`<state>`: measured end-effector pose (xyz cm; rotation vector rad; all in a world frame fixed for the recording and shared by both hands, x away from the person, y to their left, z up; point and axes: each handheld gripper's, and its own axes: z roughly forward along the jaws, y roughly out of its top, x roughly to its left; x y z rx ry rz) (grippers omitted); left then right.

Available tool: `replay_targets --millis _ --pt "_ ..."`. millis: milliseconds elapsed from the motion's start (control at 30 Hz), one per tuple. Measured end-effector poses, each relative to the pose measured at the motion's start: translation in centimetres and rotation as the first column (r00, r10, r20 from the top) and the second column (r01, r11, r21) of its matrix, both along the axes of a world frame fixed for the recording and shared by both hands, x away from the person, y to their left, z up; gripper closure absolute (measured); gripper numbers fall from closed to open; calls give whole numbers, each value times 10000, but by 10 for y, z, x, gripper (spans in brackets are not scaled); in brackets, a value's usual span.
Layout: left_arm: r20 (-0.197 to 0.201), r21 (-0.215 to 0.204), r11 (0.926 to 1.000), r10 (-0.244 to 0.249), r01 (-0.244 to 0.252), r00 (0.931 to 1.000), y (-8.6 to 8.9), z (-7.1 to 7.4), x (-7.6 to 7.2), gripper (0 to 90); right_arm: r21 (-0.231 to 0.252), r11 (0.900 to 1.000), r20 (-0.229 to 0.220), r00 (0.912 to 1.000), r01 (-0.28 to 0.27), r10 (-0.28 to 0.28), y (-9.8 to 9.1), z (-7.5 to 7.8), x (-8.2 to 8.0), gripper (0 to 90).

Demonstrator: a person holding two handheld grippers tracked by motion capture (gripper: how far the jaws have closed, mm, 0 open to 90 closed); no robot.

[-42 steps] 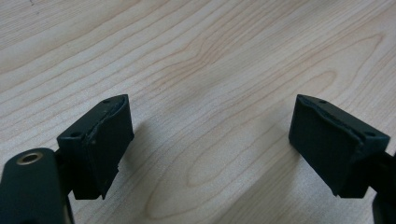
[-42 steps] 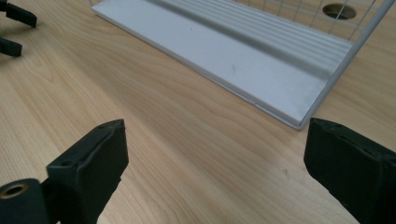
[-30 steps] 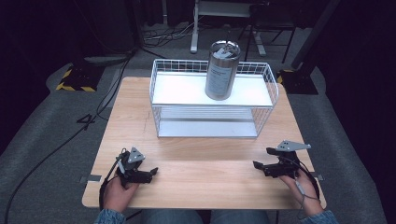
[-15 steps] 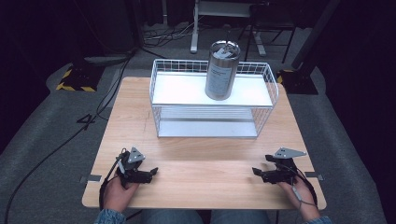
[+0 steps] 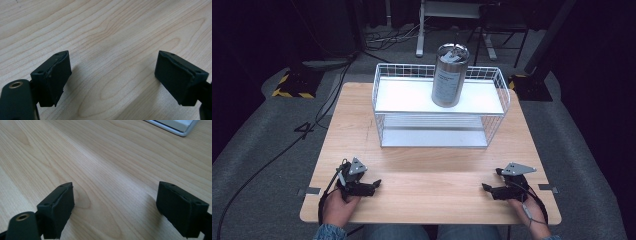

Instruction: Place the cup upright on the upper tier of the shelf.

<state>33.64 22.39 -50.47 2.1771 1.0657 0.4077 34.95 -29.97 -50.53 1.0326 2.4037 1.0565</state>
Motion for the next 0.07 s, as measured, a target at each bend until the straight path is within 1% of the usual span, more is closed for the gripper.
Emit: replay_targets --millis 67 --pt "9 0 10000 -3 3 10000 0 0 0 142 -27 10000 6 10000 42 -42 -3 0 -2 152"
